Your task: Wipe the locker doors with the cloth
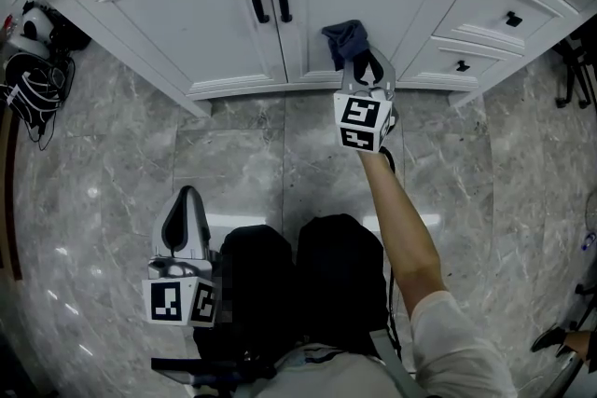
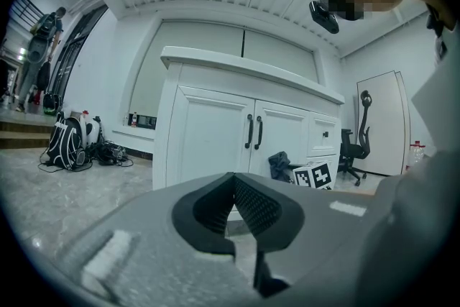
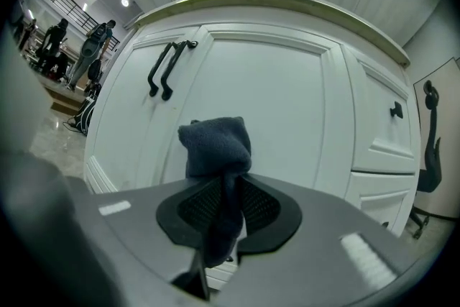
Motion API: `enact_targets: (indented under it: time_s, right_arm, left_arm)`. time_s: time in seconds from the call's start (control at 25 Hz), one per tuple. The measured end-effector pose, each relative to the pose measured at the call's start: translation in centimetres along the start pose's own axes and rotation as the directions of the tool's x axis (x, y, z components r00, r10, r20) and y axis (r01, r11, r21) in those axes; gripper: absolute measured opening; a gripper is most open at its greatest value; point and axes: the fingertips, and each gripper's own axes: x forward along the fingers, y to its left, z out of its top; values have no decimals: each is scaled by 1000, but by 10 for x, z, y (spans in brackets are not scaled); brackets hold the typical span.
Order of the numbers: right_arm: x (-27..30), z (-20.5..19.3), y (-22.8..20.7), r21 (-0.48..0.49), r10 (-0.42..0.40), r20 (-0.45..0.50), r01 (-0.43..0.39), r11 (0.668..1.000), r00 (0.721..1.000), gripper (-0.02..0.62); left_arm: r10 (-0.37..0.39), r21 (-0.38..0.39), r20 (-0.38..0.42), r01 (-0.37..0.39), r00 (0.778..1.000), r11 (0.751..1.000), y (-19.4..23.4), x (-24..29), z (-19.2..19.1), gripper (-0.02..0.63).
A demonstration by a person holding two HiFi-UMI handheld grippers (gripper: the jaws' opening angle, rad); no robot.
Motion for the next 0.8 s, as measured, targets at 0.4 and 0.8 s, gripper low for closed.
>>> enact_targets:
  time_s: [0.4,0.8]
  right_arm:
    - [6,10,53,28,91,14,-91,995,996,69]
    - [13,-24,90,37,154,-67,-151,988,986,69]
  left_arm:
    - [14,4,-8,-14,1000,1000,6,-4,-3,2]
    - [30,11,-23,-30,999,1000,10,-6,-8,2]
